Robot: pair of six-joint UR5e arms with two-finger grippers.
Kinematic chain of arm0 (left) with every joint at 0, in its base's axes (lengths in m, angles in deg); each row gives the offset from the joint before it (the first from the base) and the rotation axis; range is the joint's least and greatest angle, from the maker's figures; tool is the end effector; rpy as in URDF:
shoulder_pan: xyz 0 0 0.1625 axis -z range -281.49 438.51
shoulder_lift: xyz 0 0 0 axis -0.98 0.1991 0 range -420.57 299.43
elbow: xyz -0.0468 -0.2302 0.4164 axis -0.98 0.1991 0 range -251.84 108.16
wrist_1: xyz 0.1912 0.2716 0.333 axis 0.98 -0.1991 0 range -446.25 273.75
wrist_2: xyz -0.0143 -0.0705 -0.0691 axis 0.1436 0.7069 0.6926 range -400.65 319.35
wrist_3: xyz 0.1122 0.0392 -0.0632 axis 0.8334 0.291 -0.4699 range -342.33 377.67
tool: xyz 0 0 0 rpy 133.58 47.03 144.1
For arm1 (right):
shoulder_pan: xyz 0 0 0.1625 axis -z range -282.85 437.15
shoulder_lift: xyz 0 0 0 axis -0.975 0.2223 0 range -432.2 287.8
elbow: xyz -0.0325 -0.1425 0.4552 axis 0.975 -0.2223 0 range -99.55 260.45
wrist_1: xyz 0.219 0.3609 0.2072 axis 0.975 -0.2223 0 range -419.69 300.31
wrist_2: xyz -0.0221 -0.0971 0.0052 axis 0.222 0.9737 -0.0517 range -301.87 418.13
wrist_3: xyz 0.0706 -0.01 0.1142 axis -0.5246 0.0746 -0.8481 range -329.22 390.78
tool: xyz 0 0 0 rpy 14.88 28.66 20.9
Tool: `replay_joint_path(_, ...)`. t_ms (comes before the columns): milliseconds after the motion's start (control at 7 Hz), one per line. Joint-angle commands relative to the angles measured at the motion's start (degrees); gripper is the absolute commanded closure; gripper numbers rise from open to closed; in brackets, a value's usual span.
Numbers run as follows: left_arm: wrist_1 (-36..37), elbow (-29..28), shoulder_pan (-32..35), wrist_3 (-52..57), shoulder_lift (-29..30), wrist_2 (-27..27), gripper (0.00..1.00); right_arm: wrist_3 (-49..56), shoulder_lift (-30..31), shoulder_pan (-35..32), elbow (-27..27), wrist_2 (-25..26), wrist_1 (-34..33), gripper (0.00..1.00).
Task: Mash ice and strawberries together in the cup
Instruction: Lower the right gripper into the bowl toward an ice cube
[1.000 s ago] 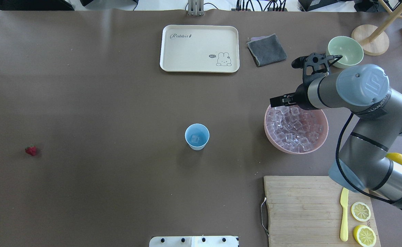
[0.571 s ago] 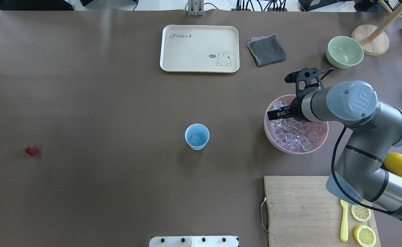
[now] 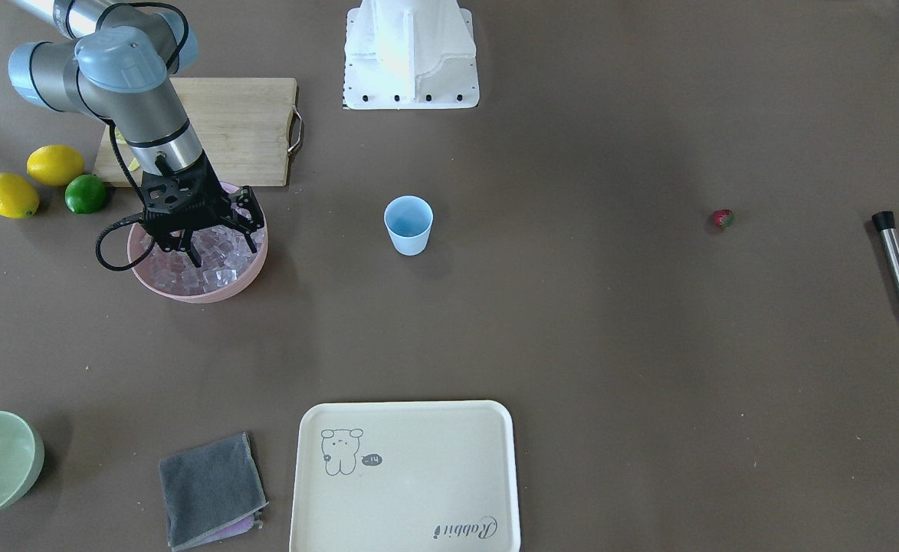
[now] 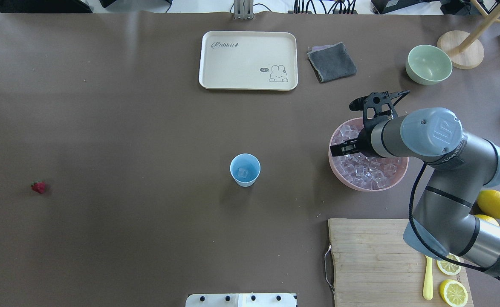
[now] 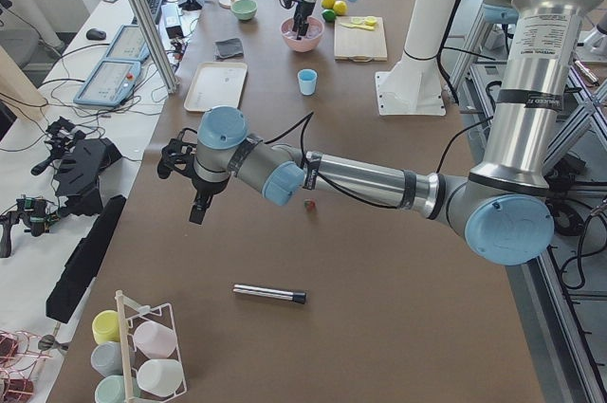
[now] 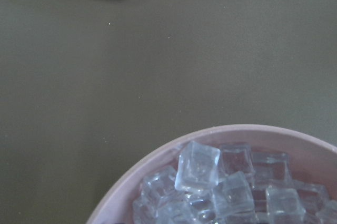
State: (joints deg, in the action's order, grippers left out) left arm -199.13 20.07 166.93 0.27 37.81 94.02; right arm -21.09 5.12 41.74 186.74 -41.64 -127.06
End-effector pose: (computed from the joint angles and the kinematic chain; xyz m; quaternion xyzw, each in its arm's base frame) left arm -0.0207 -0.6501 0.5805 0.2004 0.4027 -0.0145 0.8930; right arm -0.4783 -0.4756 0.4148 0.1982 -0.3932 -0.0584 0.8959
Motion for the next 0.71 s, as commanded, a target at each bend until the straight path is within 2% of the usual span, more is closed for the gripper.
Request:
replay_joint_path(0,-0.1,0.3,0.0,0.1,-0.4,0.0,0.02,1.2,-0.1,0.1,-0.2,0.0,0.1,0.20)
replay_joint_path(286,-0.1,0.5,0.0,0.0,-0.5,0.1,0.02,1.3,0.1,0.1,-0.3,0.3,0.0,0.23)
replay_joint_path(571,-1.4,0.1,0.0,-0.2,-0.6,0.0,0.02,1.5,0.1,-0.1,-0.2,0.2,0.0,0.70)
